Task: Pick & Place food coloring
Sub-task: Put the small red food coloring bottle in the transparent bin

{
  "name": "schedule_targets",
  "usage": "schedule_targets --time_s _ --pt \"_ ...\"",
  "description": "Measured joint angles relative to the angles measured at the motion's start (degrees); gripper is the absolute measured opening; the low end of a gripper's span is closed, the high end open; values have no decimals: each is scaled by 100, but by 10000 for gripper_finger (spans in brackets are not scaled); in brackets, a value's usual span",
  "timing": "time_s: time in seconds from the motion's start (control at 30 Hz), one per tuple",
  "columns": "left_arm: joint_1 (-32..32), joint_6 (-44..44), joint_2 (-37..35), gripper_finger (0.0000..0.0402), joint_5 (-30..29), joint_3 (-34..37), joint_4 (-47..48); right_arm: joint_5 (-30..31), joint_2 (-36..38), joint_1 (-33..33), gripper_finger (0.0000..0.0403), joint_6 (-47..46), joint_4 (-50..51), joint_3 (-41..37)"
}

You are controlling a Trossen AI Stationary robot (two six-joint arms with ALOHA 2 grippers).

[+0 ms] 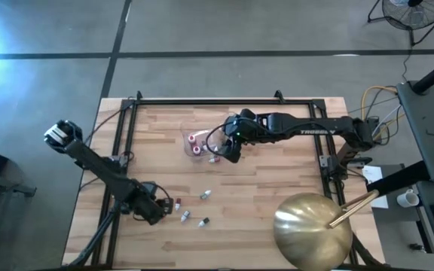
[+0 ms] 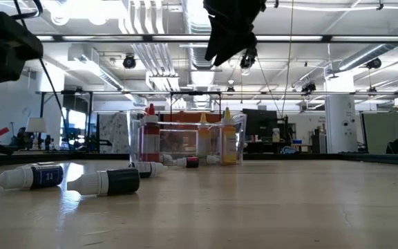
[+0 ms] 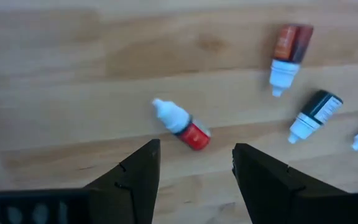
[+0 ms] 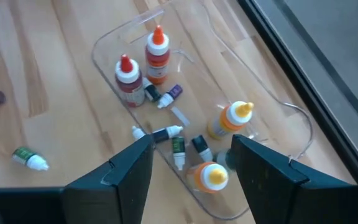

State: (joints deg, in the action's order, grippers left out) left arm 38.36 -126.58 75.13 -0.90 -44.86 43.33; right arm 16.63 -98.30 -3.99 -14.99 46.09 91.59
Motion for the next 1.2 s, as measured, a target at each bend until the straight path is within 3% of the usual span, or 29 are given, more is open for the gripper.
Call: schedule_targets --time_s 0.6,0.73,1.0,1.1,1.2 --pt "4 -795 1010 169 199 243 -767 329 -2 -85 210 3 -17 0" --pt "-9 -701 1003 140 318 461 -975 331 -2 -109 210 3 -15 0" --pt "-189 -163 633 41 371 751 -1072 338 -2 -107 210 3 0 0" --pt "-367 237 409 33 104 808 -980 354 -2 -107 210 3 1 0" --pt "-871 954 -63 37 -801 898 -600 514 -2 -107 210 18 2 0"
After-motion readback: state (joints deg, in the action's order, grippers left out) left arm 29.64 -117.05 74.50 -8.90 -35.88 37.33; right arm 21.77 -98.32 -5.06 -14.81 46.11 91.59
